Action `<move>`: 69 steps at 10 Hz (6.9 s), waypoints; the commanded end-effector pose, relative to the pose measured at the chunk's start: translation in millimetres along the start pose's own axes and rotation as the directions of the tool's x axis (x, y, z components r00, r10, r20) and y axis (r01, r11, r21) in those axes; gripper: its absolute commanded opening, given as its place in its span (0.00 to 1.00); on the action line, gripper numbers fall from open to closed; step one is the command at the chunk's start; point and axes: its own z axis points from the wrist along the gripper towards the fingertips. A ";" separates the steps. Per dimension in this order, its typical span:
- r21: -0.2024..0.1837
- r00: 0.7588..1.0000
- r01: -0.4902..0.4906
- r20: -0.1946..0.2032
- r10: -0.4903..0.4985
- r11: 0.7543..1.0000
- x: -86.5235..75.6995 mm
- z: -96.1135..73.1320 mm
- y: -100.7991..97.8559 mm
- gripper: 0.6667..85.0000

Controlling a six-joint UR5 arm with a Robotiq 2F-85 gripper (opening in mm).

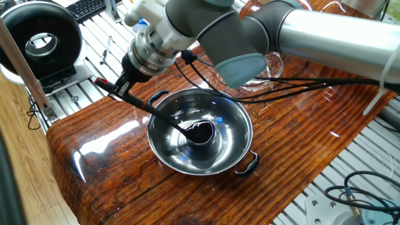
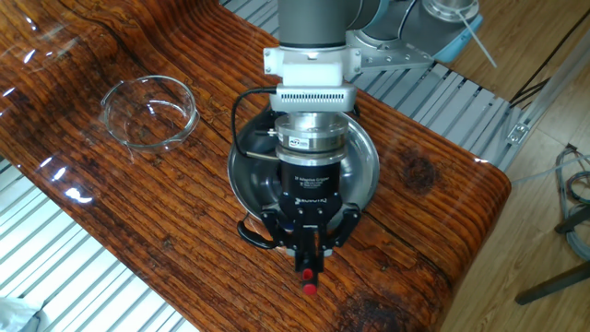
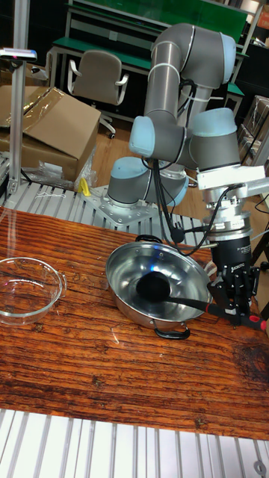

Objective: Scoop water with a large spoon from one bowl to another

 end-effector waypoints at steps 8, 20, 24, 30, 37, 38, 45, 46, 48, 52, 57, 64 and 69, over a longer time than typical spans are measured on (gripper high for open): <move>0.065 0.999 -0.009 0.039 0.007 0.998 -20.5 1.9 -10.5 0.04; 0.045 0.999 0.021 -0.026 -0.020 0.999 -3.6 2.9 -5.8 0.30; 0.058 0.999 0.032 -0.027 -0.031 0.998 -3.8 2.5 -10.0 0.37; 0.056 0.998 0.052 -0.038 -0.050 0.997 -0.2 2.9 -10.6 0.46; 0.106 0.948 0.035 -0.317 0.000 0.994 59.1 -16.8 -15.6 0.47; 0.099 0.945 0.030 -0.327 0.005 0.995 61.7 -17.0 -13.2 0.47; 0.104 0.915 -0.044 -0.396 0.082 0.994 72.4 -11.1 10.9 0.49; 0.107 0.912 -0.043 -0.402 0.083 0.993 73.5 -7.8 10.8 0.49; 0.099 0.897 -0.039 -0.434 0.078 0.994 78.7 -11.2 10.9 0.50; 0.088 0.891 -0.021 -0.451 0.058 0.996 78.1 -12.9 7.8 0.53; 0.103 0.888 0.002 -0.458 0.045 0.995 81.0 -11.5 -3.5 0.53; 0.171 0.905 -0.119 -0.386 0.178 0.978 65.5 -8.6 -7.0 0.38; 0.143 0.889 -0.125 -0.424 0.175 0.982 74.2 -11.7 2.1 0.49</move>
